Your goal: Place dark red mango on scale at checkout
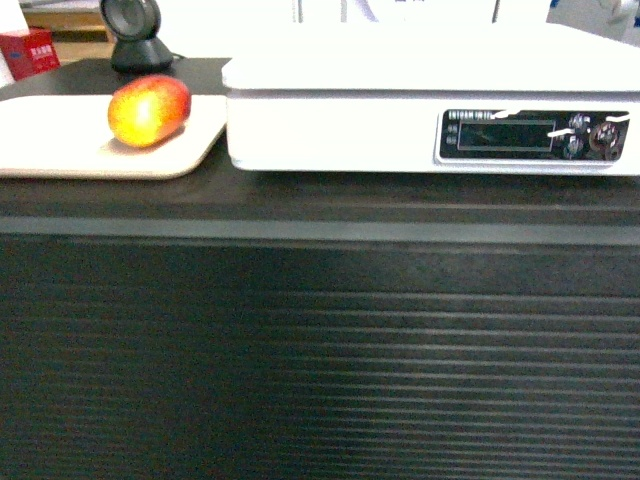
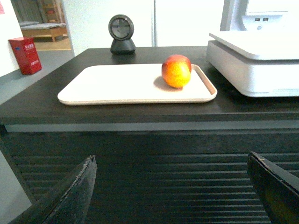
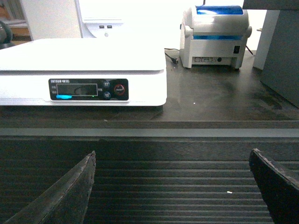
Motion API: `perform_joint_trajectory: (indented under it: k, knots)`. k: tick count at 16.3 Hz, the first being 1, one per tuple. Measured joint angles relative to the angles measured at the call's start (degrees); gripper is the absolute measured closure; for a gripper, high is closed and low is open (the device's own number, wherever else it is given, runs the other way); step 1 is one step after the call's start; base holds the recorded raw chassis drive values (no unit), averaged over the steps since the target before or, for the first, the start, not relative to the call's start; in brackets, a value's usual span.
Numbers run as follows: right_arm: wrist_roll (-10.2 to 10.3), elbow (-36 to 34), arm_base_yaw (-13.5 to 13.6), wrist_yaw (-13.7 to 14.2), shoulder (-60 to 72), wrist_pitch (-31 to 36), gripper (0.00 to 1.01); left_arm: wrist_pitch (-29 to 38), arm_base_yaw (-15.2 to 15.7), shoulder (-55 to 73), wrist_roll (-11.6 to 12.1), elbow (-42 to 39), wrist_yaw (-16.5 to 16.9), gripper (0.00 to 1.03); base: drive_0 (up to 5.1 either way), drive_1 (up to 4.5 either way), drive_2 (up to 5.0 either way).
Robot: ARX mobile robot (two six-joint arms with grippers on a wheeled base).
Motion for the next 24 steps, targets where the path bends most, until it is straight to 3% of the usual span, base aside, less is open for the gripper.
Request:
perform_joint_trajectory:
  k: [24]
  knots:
    - [0.0, 0.0, 0.0, 0.0, 0.0, 0.0, 0.03, 0.0, 0.0, 0.0, 0.0, 0.0, 0.0, 0.05, 0.0, 0.0, 0.0]
